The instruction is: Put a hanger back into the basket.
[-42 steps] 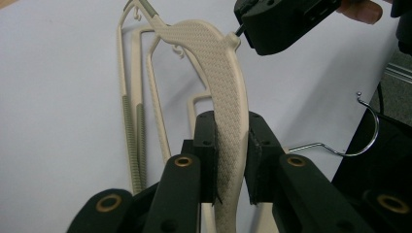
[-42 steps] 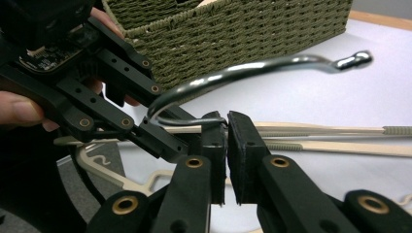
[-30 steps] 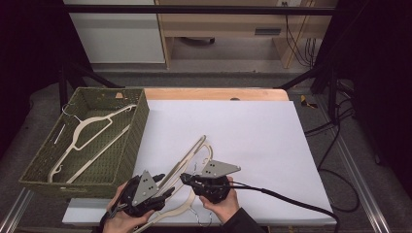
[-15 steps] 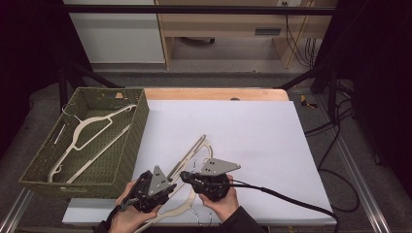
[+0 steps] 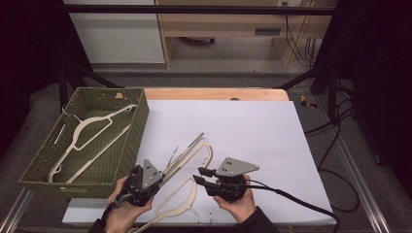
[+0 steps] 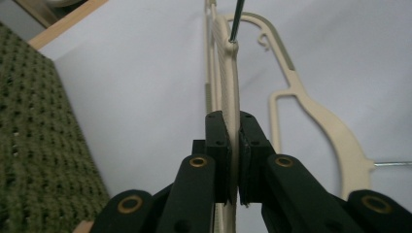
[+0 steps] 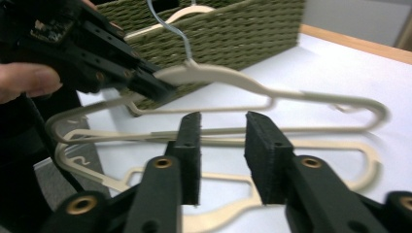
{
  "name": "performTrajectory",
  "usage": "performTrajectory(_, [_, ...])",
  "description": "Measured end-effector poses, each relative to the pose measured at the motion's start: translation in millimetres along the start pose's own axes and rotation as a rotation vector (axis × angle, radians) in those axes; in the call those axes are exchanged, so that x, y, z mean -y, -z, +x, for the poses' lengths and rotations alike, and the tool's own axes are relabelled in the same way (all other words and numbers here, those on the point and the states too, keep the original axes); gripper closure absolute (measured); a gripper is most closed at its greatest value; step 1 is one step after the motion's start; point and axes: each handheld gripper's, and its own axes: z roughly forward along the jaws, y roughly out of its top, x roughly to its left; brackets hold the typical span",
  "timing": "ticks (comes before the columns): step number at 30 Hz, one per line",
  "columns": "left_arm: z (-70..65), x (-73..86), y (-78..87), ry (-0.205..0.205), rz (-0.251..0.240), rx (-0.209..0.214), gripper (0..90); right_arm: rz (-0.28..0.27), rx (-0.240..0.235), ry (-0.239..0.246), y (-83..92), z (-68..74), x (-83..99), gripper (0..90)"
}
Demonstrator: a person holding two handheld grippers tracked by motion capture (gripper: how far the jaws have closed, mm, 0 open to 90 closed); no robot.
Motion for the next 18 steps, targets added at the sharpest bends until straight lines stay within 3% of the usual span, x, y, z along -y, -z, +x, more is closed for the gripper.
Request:
performTrajectory(4, [12.1,2.4,0.4,0.051,-0.018,0.01,85.8,-0.026,0.058,-0.036,21.4,-17.3,6.4,54.7])
performTrajectory(6, [14.6,3.0,1.6,0.069,-0.039,0.012,85.8,-0.037,0.08,-0.041,26.7,-22.7,8.4,43.8])
performTrajectory(8, [17.1,2.9,4.1,0.082,-0.057,0.015,85.8,-0.039,0.09,-0.041,29.5,-25.9,9.4,41.0])
performTrajectory(10, [19.9,2.8,7.7,0.092,-0.072,0.021,85.8,-0.042,0.109,-0.045,34.3,-31.5,11.7,32.7])
performTrajectory(14, [24.7,0.2,17.3,0.131,-0.123,0.05,85.8,-0.055,0.127,-0.064,43.2,-41.8,16.1,22.5])
performTrajectory(18, [32.5,-6.3,28.4,0.139,-0.157,0.088,85.9,-0.059,0.151,-0.067,51.2,-49.6,19.2,17.2])
